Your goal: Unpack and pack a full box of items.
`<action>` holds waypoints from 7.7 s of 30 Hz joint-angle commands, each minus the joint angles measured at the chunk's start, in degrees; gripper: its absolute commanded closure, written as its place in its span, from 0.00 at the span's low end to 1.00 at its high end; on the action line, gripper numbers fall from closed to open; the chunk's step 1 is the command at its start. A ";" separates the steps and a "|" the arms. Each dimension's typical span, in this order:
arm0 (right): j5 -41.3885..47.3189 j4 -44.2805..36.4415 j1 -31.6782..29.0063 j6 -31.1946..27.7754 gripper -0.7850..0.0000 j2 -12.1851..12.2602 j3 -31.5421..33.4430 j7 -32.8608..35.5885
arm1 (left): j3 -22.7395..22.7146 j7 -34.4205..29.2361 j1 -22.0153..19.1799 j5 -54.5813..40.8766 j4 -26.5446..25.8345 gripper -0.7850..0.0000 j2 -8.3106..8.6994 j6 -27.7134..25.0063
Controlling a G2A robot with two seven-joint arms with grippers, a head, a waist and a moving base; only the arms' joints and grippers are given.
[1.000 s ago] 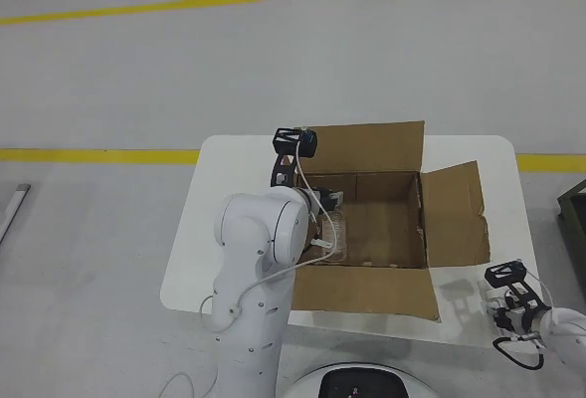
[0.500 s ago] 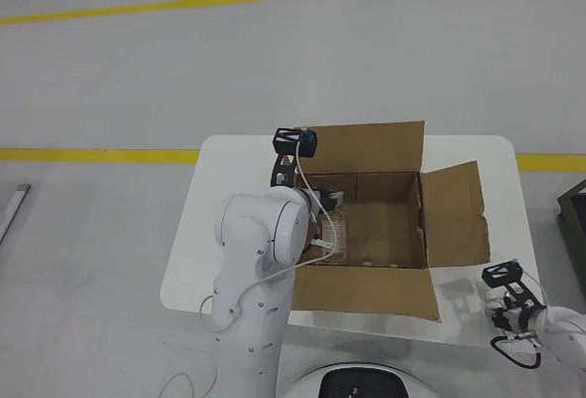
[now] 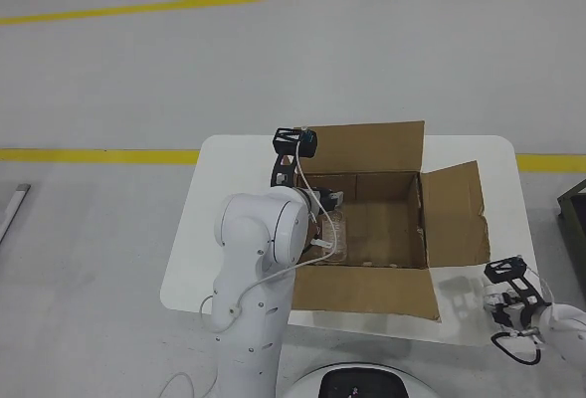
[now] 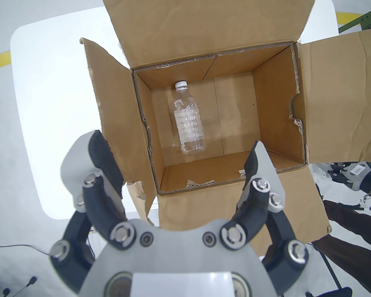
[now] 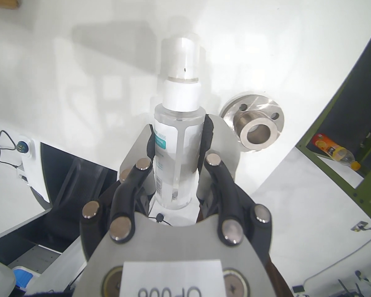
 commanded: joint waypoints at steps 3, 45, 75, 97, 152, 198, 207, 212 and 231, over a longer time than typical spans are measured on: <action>6.79 -2.86 -0.95 -0.25 1.00 0.16 5.53 -1.88 | 0.00 0.00 0.00 0.00 0.00 0.00 0.00 0.00; 30.50 -21.65 -1.26 -4.78 1.00 0.06 8.45 -18.50 | -11.87 2.25 3.41 9.01 -8.77 0.00 1.95 1.49; 6.68 -8.95 20.71 18.26 1.00 -1.79 -23.28 -21.79 | -11.87 2.25 3.41 9.01 -8.77 0.00 1.95 1.49; 11.44 27.52 49.31 34.42 1.00 -11.75 -51.20 -24.14 | -11.87 2.25 3.41 9.01 -8.77 0.00 1.95 1.49; 8.84 21.34 45.31 27.29 0.04 -14.96 -40.98 -28.08 | -11.87 2.25 3.41 9.01 -8.77 0.00 1.95 1.49; 1.81 -17.35 5.72 -21.80 1.00 -4.96 19.70 -10.44 | -11.87 2.25 3.41 9.01 -8.77 0.00 1.95 1.49; 4.40 -15.76 -0.44 -37.60 1.00 -3.44 24.91 -1.74 | -11.87 2.25 3.41 9.01 -8.77 0.00 1.95 1.49; 4.40 -15.76 -0.44 -37.60 1.00 -3.44 24.91 -1.74 | -11.87 2.25 3.41 9.01 -8.77 0.00 1.95 1.49; -2.56 -4.91 3.21 -24.31 1.00 -1.59 18.03 11.55 | -11.87 2.25 3.41 9.01 -8.77 0.00 1.95 1.49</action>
